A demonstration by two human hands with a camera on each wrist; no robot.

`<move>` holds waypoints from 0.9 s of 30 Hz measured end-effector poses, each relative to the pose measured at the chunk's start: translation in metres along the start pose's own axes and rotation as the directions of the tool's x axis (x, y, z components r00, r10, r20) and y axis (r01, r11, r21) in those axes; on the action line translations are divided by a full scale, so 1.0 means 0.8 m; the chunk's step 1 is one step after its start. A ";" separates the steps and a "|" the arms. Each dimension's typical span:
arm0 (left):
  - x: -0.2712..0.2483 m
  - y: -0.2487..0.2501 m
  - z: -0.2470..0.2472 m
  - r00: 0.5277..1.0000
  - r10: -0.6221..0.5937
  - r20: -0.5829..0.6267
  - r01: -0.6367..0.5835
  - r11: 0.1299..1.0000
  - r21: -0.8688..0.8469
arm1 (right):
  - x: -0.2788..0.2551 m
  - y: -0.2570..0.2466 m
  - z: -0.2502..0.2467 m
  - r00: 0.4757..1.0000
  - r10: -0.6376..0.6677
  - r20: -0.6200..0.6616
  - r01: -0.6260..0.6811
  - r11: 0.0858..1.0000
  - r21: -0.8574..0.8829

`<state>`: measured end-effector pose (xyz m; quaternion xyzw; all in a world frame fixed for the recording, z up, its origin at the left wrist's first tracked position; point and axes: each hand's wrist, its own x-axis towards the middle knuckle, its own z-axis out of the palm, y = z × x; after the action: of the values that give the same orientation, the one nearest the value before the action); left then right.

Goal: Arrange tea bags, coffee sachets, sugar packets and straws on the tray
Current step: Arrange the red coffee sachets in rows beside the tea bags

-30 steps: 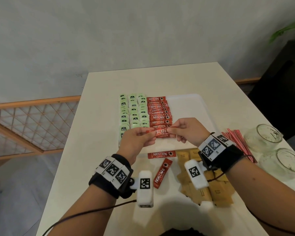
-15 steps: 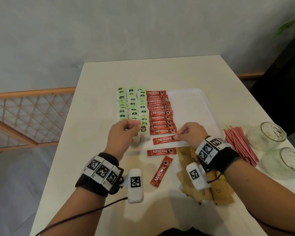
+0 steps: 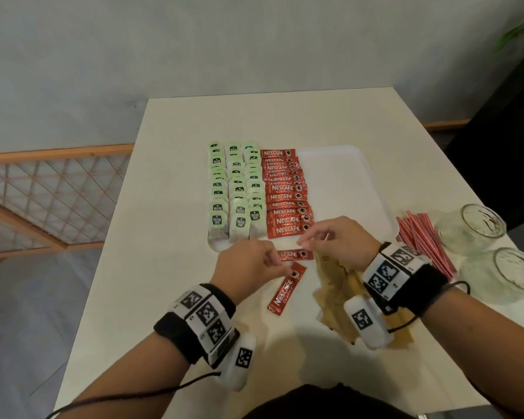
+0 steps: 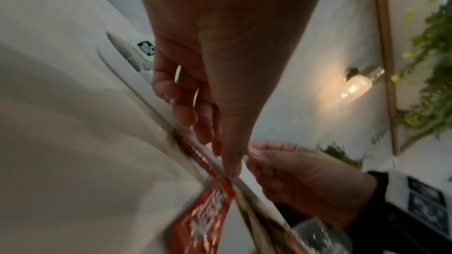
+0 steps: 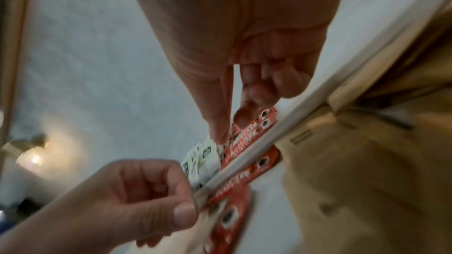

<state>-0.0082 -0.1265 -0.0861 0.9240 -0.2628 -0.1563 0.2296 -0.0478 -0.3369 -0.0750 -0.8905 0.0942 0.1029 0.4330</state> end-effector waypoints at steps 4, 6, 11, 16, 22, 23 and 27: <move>-0.012 0.006 0.016 0.998 -0.035 0.050 0.026 0.986 0.162 | -0.015 0.005 0.014 0.994 -0.044 0.101 0.076 0.938 -0.339; -0.015 0.008 0.014 0.998 -0.034 0.046 0.024 0.979 0.201 | -0.020 0.003 0.019 0.993 -0.046 0.112 0.091 0.892 -0.442; -0.024 -0.004 0.000 0.993 -0.058 0.098 0.028 0.960 0.279 | -0.038 -0.001 0.022 0.991 -0.012 0.135 0.087 0.819 -0.567; -0.036 -0.022 -0.014 0.977 -0.164 0.134 0.153 0.985 0.084 | -0.036 -0.011 0.027 0.993 -0.001 0.122 0.072 0.810 -0.582; -0.034 -0.022 -0.020 0.973 -0.176 0.149 0.208 0.948 -0.239 | -0.028 -0.021 0.040 0.985 0.054 0.166 0.053 0.813 -0.579; -0.034 -0.019 -0.020 0.974 -0.181 0.136 0.213 0.936 -0.280 | -0.026 -0.021 0.040 0.983 0.052 0.178 0.057 0.829 -0.557; -0.035 -0.010 -0.011 0.968 -0.191 0.164 0.237 0.909 -0.342 | -0.023 -0.016 0.039 0.978 0.021 0.206 0.082 0.874 -0.478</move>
<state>-0.0242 -0.1016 -0.0779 0.8780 -0.1408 -0.2843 0.3584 -0.0654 -0.3031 -0.0790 -0.9564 0.0063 0.2075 0.2054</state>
